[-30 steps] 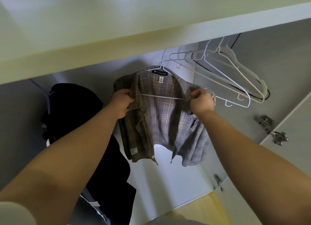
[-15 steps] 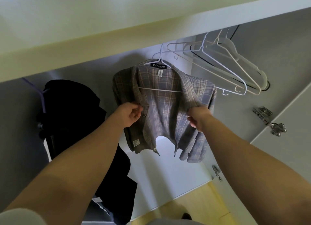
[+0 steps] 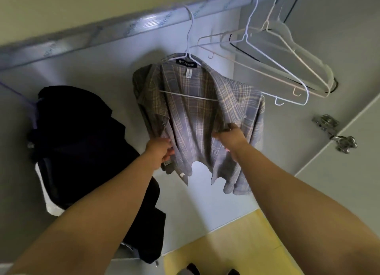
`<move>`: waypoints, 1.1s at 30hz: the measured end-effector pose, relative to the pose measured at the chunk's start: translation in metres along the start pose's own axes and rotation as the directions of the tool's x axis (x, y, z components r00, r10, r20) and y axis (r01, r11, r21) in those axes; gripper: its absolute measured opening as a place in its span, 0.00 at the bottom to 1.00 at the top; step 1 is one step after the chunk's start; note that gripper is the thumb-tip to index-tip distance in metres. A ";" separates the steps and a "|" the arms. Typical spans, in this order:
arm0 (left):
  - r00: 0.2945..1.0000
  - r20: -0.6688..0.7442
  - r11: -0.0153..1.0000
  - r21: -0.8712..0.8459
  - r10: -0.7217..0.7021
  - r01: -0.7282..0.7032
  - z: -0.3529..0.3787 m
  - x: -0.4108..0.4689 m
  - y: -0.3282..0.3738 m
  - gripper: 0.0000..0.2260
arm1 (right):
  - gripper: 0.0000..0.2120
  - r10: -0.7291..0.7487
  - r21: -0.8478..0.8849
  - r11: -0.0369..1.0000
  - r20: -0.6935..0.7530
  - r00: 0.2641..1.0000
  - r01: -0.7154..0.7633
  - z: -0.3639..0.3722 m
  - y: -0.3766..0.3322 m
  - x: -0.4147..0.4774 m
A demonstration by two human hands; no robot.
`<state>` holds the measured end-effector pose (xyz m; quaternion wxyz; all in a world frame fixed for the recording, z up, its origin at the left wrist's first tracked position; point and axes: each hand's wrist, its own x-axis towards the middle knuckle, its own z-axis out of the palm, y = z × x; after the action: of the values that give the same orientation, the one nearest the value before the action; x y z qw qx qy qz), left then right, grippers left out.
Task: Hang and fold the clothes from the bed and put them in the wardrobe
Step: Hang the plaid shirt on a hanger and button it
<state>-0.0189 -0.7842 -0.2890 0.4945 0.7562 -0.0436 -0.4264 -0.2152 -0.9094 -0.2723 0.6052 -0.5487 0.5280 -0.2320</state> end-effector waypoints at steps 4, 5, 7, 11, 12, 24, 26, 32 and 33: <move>0.969 -0.155 0.964 0.214 0.194 -0.159 -0.004 0.015 -0.015 0.09 | 0.18 -0.150 -0.014 0.989 -0.098 0.984 0.149 0.014 0.011 0.002; 0.946 -0.197 0.950 0.229 0.258 -0.212 -0.005 0.020 -0.015 0.05 | 0.16 -0.188 -0.016 0.982 -0.124 0.974 0.188 0.016 0.014 0.003; 0.873 -0.281 0.909 0.252 0.398 -0.333 -0.003 0.028 -0.013 0.08 | 0.14 -0.252 -0.052 0.968 -0.191 0.949 0.247 0.019 0.019 0.009; 0.578 -0.369 0.674 0.539 0.728 -0.505 0.010 0.051 -0.003 0.23 | 0.11 -0.449 -0.109 0.892 -0.321 0.834 0.438 0.021 0.037 0.028; 0.501 -0.369 0.617 0.565 0.783 -0.548 0.013 0.060 -0.002 0.24 | 0.11 -0.482 -0.103 0.872 -0.345 0.805 0.478 0.022 0.041 0.034; 0.019 -0.468 0.198 0.337 0.883 -0.920 0.055 0.137 -0.038 0.08 | 0.10 -0.792 -0.124 0.573 -0.337 0.509 0.810 0.033 0.082 0.108; -0.079 -0.403 0.067 0.336 0.912 -0.939 0.061 0.140 -0.048 0.10 | 0.11 -0.820 -0.129 0.535 -0.318 0.477 0.835 0.036 0.090 0.112; -0.103 -0.316 -0.038 0.205 0.943 -0.978 0.067 0.136 -0.054 0.12 | 0.09 -0.869 -0.135 0.454 -0.288 0.403 0.881 0.047 0.107 0.111; -0.068 -0.310 -0.017 0.165 0.948 -0.986 0.067 0.133 -0.054 0.11 | 0.10 -0.864 -0.117 0.460 -0.286 0.414 0.880 0.050 0.106 0.108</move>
<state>0.0006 -0.8694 -0.4211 0.6889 0.5281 -0.4598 0.1872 -0.1664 -0.9504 -0.4184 0.3209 -0.6840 0.2462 -0.6071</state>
